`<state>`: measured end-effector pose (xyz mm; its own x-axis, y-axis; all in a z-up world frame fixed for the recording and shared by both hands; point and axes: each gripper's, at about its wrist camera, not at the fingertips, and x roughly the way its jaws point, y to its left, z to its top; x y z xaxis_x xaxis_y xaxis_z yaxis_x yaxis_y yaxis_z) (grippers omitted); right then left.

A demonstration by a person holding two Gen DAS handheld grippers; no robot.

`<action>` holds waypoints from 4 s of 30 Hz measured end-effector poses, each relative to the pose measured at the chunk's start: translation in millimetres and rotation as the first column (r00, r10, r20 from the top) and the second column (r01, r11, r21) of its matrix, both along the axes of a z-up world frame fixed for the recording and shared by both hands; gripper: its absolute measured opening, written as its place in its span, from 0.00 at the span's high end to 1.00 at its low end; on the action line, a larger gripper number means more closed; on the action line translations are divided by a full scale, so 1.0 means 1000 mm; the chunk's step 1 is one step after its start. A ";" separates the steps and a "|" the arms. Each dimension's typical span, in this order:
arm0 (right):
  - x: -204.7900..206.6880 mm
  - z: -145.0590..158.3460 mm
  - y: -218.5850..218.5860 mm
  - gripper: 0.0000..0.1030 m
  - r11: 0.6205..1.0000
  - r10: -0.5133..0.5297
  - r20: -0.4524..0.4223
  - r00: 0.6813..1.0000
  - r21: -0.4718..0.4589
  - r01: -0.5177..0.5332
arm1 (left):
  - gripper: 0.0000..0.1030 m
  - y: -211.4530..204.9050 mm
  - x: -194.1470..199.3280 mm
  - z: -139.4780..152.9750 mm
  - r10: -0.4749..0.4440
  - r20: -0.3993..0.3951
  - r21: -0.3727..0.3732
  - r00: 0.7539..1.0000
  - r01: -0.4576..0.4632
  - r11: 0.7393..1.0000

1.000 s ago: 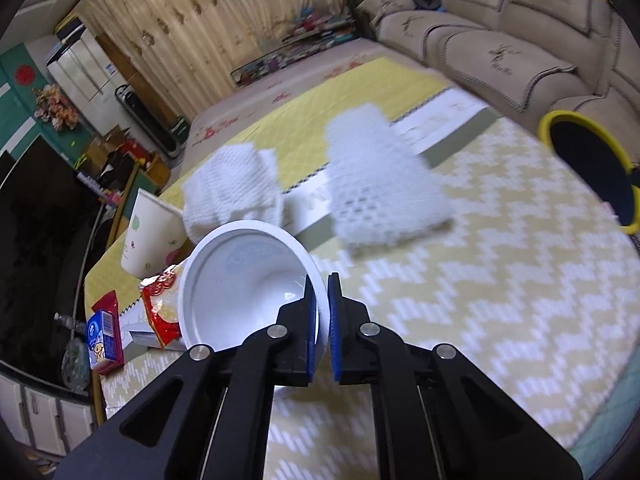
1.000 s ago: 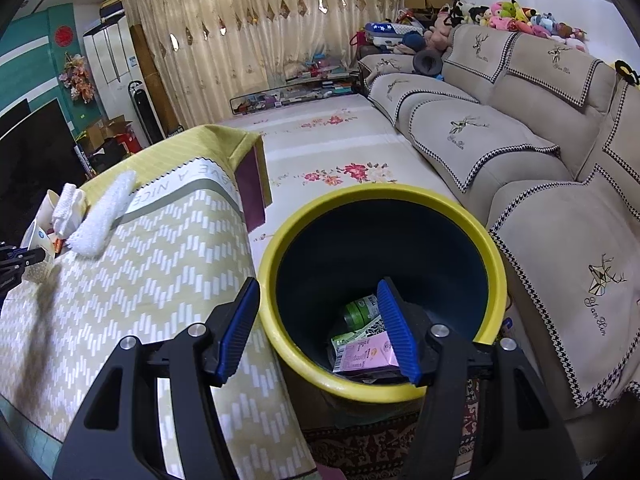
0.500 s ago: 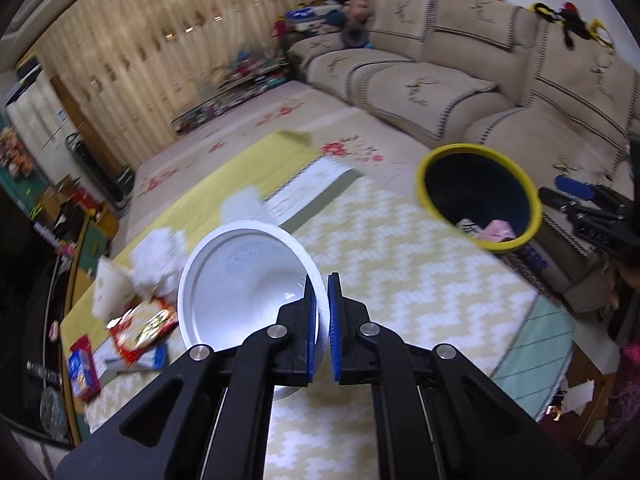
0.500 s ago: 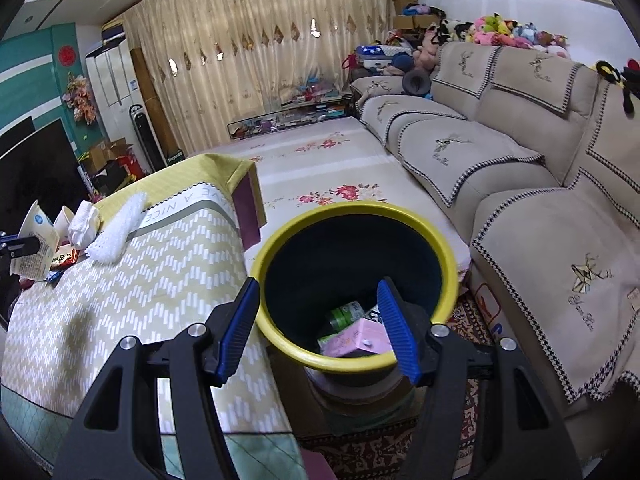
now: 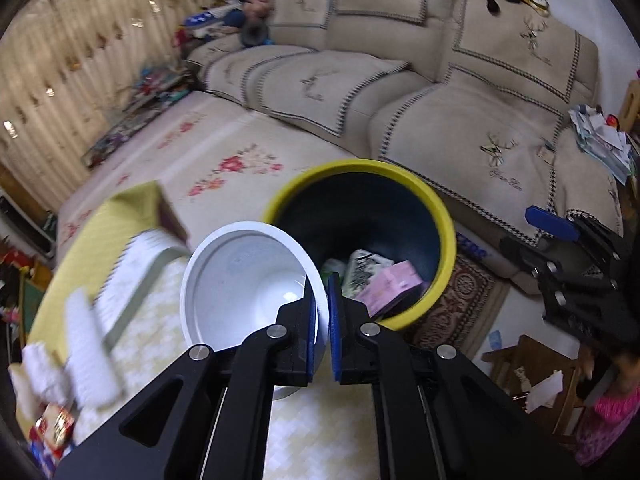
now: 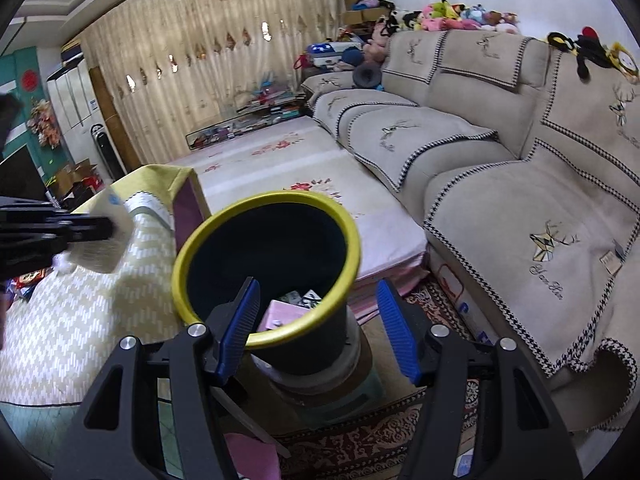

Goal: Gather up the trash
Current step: 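Carry the bowl over the bin and open the left gripper, then grasp the white foam mesh sleeve with the right gripper and lift it, then carry the foam sleeve over the bin and open the right gripper, then grasp the white towel with the left gripper and lift it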

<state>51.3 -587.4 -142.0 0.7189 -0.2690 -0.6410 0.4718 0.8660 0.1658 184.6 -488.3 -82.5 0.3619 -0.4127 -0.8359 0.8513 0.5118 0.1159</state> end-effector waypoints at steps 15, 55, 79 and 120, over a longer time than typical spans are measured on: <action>0.006 -0.008 0.008 0.42 1.000 0.015 -0.031 0.999 0.015 -0.014 | 0.50 -0.004 0.034 -0.009 0.088 -0.012 -0.102 0.996 -0.089 0.991; 0.342 0.000 0.289 0.15 0.899 0.437 -0.258 0.862 0.145 -0.413 | 0.22 0.442 0.072 -0.040 0.739 -0.028 -0.311 0.673 -0.709 0.633; 0.235 0.037 0.227 0.89 0.925 0.378 -0.081 0.922 0.070 -0.373 | 0.21 0.429 0.073 -0.052 0.715 -0.042 -0.291 0.698 -0.693 0.660; 0.151 0.006 0.142 0.49 0.985 0.169 -0.056 0.984 0.042 -0.166 | 0.17 0.413 0.095 -0.032 0.675 -0.082 -0.228 0.733 -0.673 0.703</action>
